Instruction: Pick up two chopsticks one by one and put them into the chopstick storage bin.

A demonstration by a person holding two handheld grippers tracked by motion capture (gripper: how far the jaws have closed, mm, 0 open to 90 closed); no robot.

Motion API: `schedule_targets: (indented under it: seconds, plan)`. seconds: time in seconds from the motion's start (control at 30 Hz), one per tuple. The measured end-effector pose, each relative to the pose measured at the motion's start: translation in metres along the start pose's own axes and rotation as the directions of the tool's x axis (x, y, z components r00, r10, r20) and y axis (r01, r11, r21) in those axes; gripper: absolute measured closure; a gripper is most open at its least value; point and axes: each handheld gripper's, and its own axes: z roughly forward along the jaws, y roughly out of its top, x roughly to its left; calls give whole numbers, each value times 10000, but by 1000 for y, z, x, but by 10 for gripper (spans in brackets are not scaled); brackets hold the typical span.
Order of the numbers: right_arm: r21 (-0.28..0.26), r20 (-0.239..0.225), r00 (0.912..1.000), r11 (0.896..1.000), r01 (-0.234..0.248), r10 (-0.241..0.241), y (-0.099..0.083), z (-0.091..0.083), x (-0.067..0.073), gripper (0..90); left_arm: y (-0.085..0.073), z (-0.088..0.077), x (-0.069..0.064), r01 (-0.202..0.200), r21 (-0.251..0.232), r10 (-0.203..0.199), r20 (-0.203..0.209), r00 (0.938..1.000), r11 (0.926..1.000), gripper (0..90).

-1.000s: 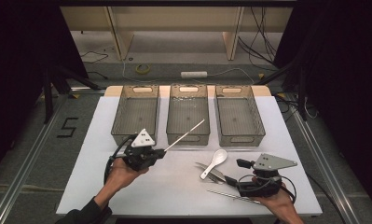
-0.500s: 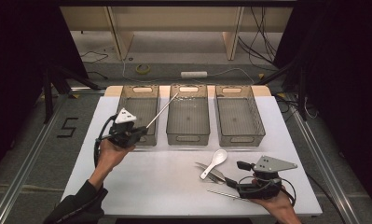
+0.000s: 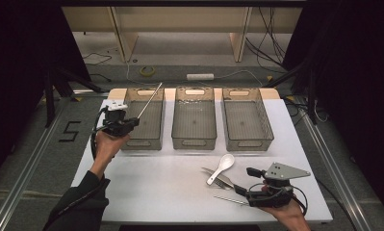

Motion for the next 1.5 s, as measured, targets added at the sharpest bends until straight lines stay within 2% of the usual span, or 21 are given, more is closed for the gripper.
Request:
schedule_targets:
  seconds: [0.33,0.63,0.7,0.77,0.83,0.87,0.97,1.0,1.1,1.2,1.27,1.33,1.5]
  plan:
    - [73,-94,9999,9999,99,-99,1,2,2,249,-6,15,17,420,277,-401,-682,9969,9987,858]
    - [67,-127,9998,9998,168,-167,1,3,2,251,-12,20,26,929,486,-866,-1177,9893,9945,849]
    - [59,-138,9998,9998,165,-165,1,3,2,252,-13,22,29,1148,391,-1086,-1349,9849,9926,840]
    - [68,-149,9998,9998,163,-162,1,2,3,252,-13,21,30,1334,410,-1264,-1411,9819,9902,718]
    - [90,-161,9997,9998,186,-185,2,2,3,252,-11,19,28,1304,385,-1246,-1264,9841,9907,562]
    - [90,-161,9997,9998,186,-185,2,2,3,252,-10,17,27,1263,339,-1213,-1226,9850,9914,562]
    - [158,-98,9996,9995,274,-273,2,1,3,252,-7,11,23,1215,263,-1187,-906,9888,9922,443]
    - [158,-98,9996,9995,274,-273,2,1,3,252,-6,9,21,1211,221,-1191,-771,9899,9924,443]
    - [281,-113,9993,9990,353,-350,3,0,3,251,-5,3,13,1069,103,-1069,66,9942,9942,362]
    - [660,41,9983,9961,583,-587,5,-3,1,251,-4,-3,1,672,135,-678,511,9964,9977,278]
    - [742,87,9979,9952,635,-644,5,-3,0,253,-6,-7,-6,477,-21,-473,1002,9938,9989,263]
    - [1028,108,9974,9923,692,-707,5,-4,0,257,-8,-11,-13,202,-100,-189,1185,9928,9997,235]
    - [1878,373,9946,9783,880,-966,6,-7,-3,268,-15,-21,-28,-236,-431,308,1746,9842,9988,213]
